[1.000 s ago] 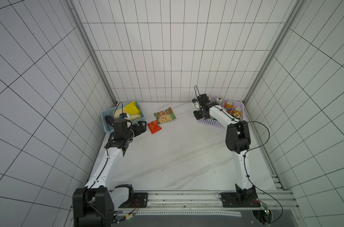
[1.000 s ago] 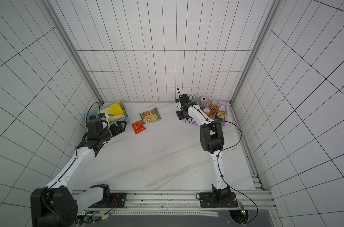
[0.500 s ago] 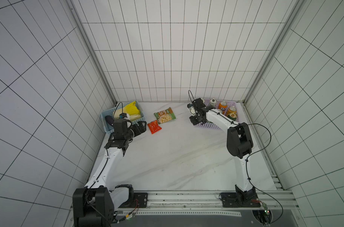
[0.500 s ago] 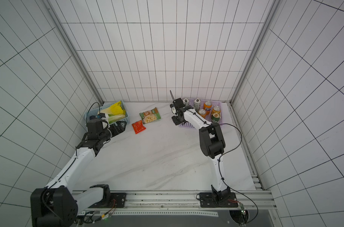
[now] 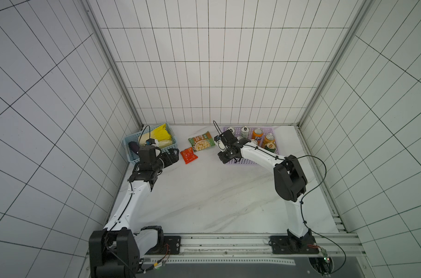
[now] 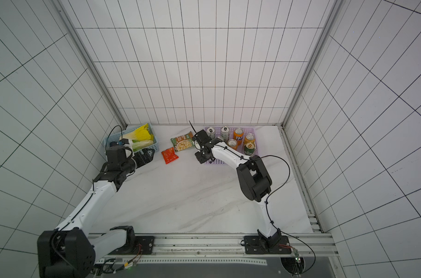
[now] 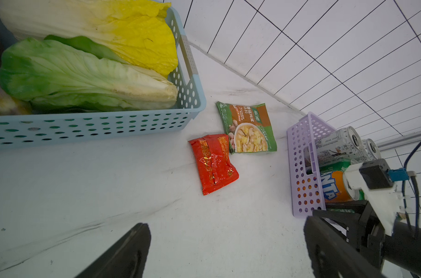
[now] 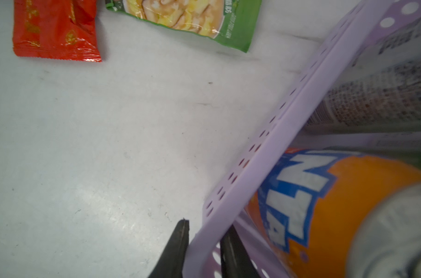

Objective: Take out the drinks from the basket
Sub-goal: Move the basket to the center of the board.

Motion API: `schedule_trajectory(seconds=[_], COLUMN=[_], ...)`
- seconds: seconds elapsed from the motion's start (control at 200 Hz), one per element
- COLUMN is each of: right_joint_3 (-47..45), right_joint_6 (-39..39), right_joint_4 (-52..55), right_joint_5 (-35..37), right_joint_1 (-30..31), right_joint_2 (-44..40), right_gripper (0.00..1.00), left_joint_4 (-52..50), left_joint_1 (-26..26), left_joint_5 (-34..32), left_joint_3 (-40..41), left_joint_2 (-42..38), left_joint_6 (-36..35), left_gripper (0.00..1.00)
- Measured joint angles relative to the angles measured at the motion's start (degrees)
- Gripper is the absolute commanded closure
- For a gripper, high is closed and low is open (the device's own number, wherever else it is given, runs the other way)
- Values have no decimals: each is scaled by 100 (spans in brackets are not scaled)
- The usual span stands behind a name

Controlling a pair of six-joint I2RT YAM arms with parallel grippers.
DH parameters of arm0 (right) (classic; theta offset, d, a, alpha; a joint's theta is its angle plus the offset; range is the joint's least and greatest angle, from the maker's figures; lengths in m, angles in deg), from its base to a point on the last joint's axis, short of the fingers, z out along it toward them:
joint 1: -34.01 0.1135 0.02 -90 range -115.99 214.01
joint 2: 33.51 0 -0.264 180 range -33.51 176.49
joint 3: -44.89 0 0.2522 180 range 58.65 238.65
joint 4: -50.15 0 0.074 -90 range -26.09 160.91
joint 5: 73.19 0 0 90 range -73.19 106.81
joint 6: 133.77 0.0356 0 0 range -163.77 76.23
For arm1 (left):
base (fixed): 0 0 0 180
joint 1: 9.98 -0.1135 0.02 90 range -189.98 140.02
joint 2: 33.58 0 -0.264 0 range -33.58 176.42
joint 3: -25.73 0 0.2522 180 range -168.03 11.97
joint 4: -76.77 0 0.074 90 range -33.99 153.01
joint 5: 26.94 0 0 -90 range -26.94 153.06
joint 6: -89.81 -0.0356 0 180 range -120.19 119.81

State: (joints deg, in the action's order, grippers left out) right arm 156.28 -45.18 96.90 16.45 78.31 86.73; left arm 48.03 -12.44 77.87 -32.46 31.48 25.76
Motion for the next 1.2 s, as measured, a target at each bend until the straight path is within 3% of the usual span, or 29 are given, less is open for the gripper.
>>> schedule_trajectory(seconds=[0.77,0.885,1.01,1.199], right_joint_3=[-175,-175,-201,-398], right_joint_6=[964,979,918,741], right_joint_4=[-363,-369,-374,-422], right_joint_5=[229,260,273,348], right_joint_1=[1097,1137,1187,1246], right_joint_2=[-68,-79,-186,-846], right_gripper=[70,66,48,37], left_joint_4=[-33,-33,-31,-28], left_joint_1=[0,0,0,0], left_joint_5=[-87,-87,-85,31], left_joint_3=[0,0,0,0], left_joint_2=[-17,-44,-92,-125], left_joint_6=[-7,-4,0,66], left_gripper=[2,2,2,2])
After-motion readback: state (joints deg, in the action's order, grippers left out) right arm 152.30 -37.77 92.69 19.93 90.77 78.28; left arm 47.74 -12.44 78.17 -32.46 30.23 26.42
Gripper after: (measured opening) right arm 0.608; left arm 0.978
